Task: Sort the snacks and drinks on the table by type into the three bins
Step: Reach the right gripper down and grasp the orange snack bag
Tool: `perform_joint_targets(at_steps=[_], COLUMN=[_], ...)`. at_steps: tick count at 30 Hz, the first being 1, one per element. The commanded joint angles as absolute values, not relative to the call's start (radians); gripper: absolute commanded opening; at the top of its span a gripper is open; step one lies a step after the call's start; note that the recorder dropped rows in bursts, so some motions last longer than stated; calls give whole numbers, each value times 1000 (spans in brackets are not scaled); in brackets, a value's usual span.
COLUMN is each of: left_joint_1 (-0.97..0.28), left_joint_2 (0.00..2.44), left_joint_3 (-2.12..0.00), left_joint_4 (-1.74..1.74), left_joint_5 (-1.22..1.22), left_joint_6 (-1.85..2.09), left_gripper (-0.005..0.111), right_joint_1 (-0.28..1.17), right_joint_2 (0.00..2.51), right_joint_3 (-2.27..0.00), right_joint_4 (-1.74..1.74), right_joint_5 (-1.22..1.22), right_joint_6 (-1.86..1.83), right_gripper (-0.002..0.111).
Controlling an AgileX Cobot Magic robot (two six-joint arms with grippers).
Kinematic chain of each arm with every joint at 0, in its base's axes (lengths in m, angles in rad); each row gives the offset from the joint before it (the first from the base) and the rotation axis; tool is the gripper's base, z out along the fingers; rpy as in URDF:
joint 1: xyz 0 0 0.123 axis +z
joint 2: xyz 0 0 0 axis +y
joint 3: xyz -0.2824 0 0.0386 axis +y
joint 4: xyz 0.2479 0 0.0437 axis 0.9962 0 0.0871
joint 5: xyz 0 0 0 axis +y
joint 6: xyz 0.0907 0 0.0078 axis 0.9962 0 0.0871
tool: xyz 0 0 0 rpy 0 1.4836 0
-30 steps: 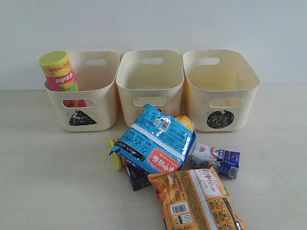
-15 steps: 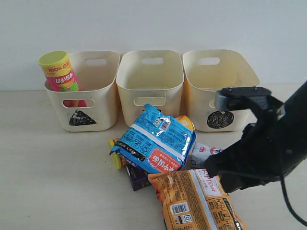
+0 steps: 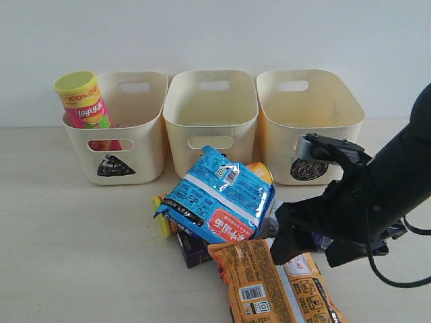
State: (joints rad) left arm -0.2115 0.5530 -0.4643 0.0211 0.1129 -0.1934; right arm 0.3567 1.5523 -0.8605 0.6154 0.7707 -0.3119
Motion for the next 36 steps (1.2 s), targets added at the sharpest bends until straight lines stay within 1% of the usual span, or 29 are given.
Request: perform_joint_targets(at_steps=[1,4,9,13,14,20,26,28,31,32,33,35,36], left_joint_1=[-220,-220,-220,-220,-220,-220,-220,-220,-220,-220,-220,-220,-220], left_joint_2=[549,549,549,549,549,549,549,549,549,549,549,549,549], left_joint_3=[-460,-460,-460,-460,-460,-460,-460,-460,-460,-460,-460,-460,-460], left_joint_4=[23,23,23,23,23,23,23,23,23,23,23,23,23], left_joint_5=[102,102,102,102,102,102,102,102,102,102,102,102,102], left_joint_6=[-190,-190,-190,-190,-190,-190,-190,-190,-190,-190,-190,-190,-190], left_gripper=[4,4,4,4,4,4,4,4,4,4,4,4,4], right_joint_1=[233,181,190,190,190,201,253,260,262,262,262,262,262], right_joint_2=[1621,1671,1736,1793,1804,1859,1861,1861,1861,1861,1863,1867,1867], right_joint_3=[-866,-866,-866,-866,-866,-866,-866,-866,-866,-866,-866,-866,-866], right_joint_4=[807,840,882,911,912,1033,1041,1041,1040,1033,1033,1031,1031], right_joint_5=[867,889,850,825,824,861,797,781,759,752,752,767,770], right_joint_6=[-566,-632,-701,-735,-742,-867,-921,-936,-938,-938,-938,-941,-945], right_gripper=[77,77,78,92,94,93,93,90,81,72,66,25,1])
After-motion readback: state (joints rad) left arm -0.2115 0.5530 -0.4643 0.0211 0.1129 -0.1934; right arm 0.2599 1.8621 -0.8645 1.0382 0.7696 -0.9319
